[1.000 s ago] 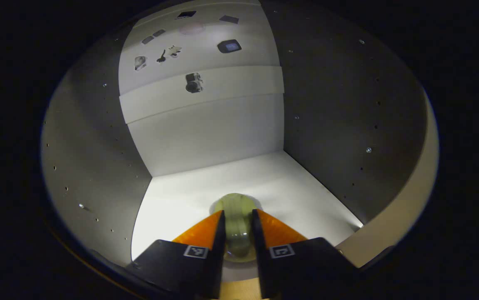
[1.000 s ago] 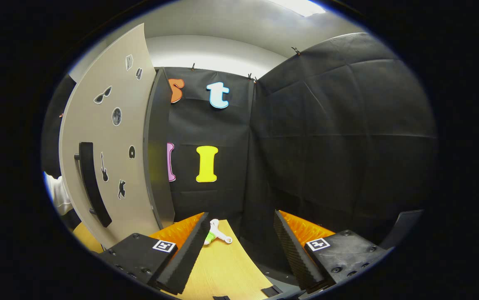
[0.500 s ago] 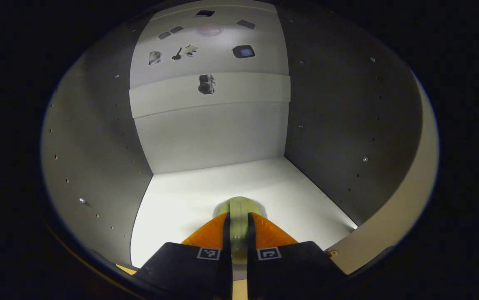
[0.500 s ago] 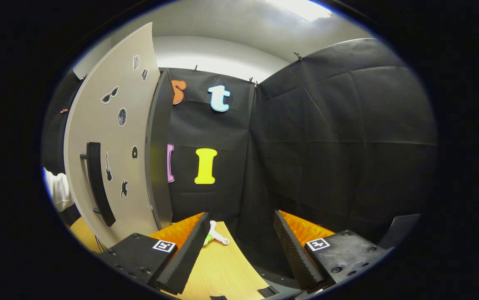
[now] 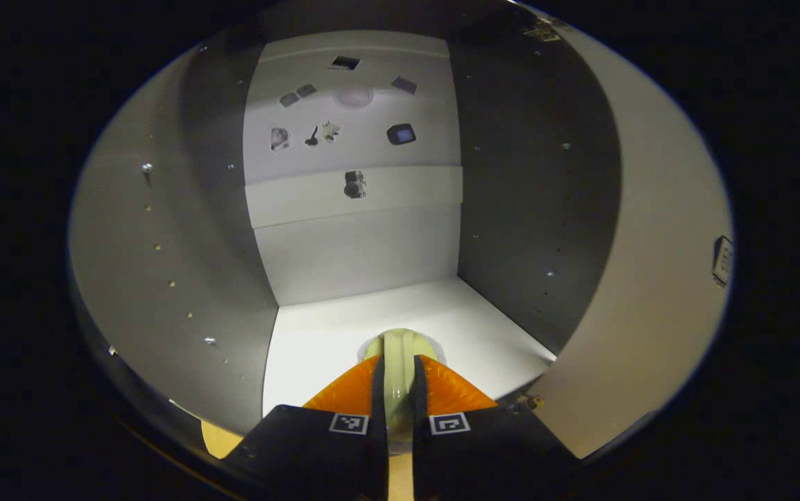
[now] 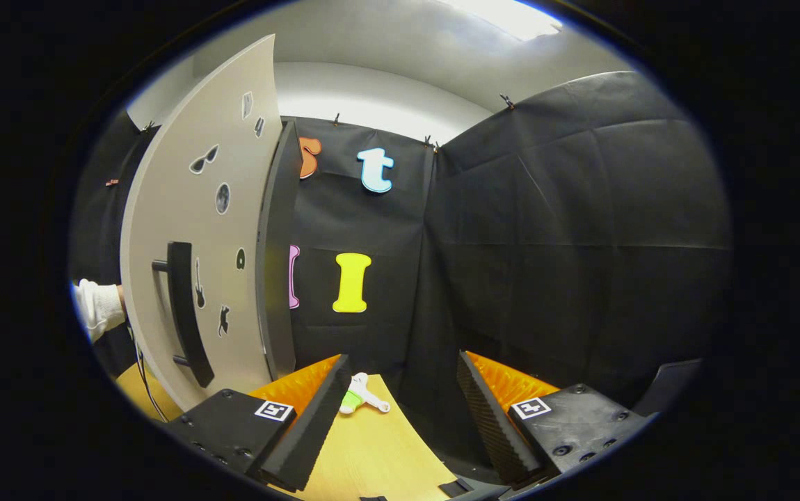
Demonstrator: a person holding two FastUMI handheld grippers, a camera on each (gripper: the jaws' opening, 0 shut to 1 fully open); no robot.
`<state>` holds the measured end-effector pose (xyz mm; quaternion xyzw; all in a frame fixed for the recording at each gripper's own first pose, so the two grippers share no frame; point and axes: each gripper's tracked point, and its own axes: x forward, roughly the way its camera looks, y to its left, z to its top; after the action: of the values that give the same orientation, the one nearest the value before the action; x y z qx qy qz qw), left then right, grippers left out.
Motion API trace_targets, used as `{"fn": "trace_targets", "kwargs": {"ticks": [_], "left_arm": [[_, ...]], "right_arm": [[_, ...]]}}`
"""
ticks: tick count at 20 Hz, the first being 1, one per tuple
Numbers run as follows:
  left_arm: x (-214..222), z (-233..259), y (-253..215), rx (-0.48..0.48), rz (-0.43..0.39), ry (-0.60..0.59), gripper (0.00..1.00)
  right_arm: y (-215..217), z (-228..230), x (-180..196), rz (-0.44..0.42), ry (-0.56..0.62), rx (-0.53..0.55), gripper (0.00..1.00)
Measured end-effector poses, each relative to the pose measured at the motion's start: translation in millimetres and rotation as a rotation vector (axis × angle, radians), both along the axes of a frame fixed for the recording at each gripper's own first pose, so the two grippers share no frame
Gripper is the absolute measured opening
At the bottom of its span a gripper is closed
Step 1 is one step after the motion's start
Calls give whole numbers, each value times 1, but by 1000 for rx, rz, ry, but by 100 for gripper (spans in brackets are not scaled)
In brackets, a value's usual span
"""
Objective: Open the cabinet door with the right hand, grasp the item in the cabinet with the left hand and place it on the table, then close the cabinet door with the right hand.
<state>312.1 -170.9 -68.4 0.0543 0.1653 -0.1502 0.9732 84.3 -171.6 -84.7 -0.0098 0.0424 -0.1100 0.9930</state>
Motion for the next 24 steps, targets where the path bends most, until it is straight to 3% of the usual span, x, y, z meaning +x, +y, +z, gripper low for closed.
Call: {"fn": "trace_targets", "kwargs": {"ticks": [9,14,24], "left_arm": [[-113,1,20,-39,-27,-67,18],[-168,-32,11,16,-41,-85,18],[-236,-130,-23,-118,24,21,18]], "right_arm": [[44,16,-8,21,-31,1,98],[59,35,-14,6,-59,-20,98],[68,63,-24,-53,-111,-21,97]]}}
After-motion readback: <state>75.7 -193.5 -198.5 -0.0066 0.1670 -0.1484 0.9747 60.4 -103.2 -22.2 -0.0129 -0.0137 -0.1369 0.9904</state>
